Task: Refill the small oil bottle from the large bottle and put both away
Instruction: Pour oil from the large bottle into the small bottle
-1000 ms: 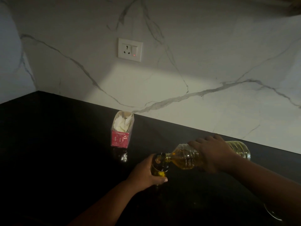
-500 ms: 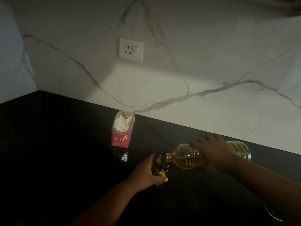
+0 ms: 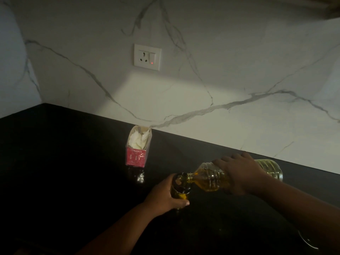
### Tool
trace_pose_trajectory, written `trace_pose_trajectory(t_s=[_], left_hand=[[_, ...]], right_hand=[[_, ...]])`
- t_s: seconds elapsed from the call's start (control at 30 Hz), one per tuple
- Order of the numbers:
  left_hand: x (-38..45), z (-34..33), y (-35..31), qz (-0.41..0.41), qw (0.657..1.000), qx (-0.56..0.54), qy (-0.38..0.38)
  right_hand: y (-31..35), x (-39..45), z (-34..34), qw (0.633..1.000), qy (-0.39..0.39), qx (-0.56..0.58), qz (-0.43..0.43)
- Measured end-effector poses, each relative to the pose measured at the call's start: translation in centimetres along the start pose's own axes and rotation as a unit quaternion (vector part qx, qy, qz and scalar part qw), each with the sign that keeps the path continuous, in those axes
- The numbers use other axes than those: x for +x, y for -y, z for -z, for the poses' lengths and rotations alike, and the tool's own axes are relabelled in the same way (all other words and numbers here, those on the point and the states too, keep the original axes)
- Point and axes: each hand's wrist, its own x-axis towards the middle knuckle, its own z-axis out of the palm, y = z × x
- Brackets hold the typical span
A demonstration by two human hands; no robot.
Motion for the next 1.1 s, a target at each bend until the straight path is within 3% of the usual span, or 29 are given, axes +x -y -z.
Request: trace_pose_trajectory(t_s=[1.1], left_hand=[[0.14,0.07,0.02,0.001,1.0,0.005,-0.002]], right_hand=[[-0.21,0.24,-0.1,1.0,0.0,0.002,0.008]])
